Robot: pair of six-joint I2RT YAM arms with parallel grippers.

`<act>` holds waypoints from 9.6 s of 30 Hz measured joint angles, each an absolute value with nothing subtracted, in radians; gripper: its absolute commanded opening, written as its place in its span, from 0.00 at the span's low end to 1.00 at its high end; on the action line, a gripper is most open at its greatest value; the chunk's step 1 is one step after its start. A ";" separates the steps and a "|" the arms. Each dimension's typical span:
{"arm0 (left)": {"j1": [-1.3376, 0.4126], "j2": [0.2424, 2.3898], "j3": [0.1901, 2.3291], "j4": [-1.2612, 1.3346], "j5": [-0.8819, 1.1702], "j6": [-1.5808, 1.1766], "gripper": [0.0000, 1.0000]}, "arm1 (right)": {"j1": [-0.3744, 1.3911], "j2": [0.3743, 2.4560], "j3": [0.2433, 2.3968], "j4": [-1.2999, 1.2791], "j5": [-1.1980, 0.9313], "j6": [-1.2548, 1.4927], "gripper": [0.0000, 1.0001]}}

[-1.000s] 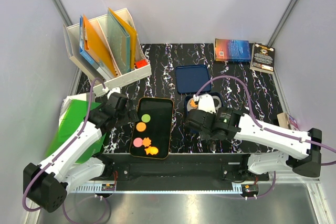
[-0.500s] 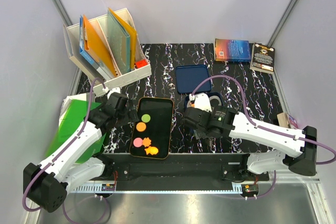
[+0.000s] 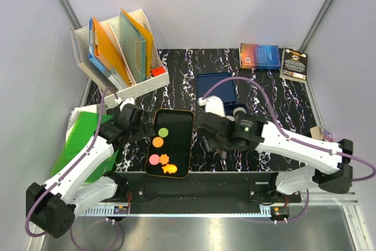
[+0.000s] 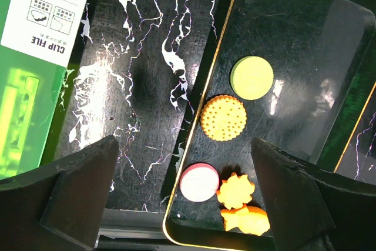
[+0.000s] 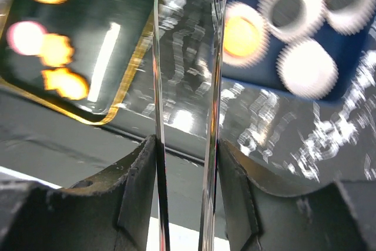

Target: Pack the cookies

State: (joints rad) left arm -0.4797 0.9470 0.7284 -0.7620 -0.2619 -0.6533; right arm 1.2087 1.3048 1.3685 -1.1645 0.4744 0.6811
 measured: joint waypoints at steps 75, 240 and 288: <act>-0.392 0.892 0.729 -0.873 -0.382 -0.805 0.99 | 1.349 1.639 1.559 -0.978 0.430 0.482 0.39; -0.454 0.918 0.717 -0.798 -0.259 -0.759 0.99 | 0.406 1.390 0.973 -0.649 0.270 0.594 0.49; -0.477 0.984 0.709 -0.767 -0.243 -0.741 0.99 | 0.218 2.246 1.748 -0.554 0.219 0.399 0.53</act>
